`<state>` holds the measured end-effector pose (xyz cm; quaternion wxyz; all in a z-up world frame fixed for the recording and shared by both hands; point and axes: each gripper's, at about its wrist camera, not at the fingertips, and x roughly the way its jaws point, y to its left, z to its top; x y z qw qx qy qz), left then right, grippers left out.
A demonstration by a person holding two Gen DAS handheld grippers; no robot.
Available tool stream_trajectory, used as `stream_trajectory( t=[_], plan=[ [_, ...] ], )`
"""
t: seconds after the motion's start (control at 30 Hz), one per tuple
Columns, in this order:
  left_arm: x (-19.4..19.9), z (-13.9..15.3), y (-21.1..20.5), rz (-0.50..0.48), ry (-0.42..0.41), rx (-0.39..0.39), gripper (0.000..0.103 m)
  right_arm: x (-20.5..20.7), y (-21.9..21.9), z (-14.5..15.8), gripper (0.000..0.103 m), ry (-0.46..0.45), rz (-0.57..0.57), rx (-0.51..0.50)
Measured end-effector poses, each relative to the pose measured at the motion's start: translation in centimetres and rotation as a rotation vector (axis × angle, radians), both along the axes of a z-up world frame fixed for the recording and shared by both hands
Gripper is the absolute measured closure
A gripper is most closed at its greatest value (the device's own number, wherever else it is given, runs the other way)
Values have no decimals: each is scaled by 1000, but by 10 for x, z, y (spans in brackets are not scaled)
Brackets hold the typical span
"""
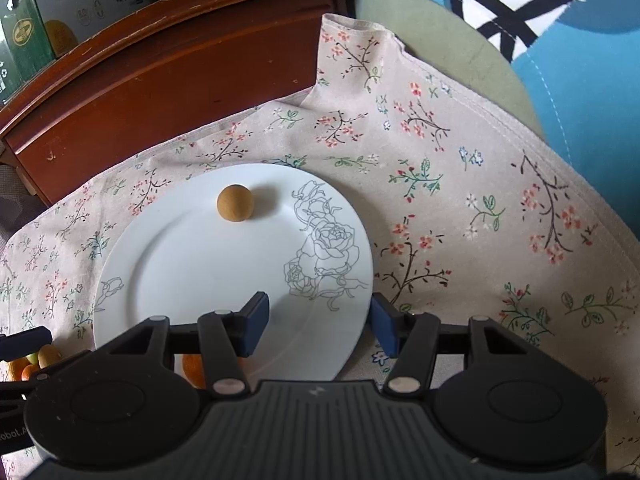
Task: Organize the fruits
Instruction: 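Release the mandarin orange onto the plate with the right tool while the left tool withdraws, then move the left tool to a green jujube while the right tool reaches another orange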
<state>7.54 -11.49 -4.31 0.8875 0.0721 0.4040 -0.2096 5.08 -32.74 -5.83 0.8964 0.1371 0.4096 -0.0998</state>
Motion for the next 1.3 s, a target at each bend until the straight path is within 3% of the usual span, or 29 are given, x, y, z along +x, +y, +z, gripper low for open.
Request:
stream_trajectory(
  t=[0.43, 0.7, 1.3],
  plan=[
    [-33, 4, 5, -10, -34, 45, 21, -5, 17, 0, 43, 12, 48, 43],
    [-52, 17, 14, -13, -43, 24, 23, -24, 23, 13, 44, -15, 49, 88],
    [-86, 55, 85, 143, 2, 3, 17, -87, 81, 26, 44, -58, 194, 172]
  ],
)
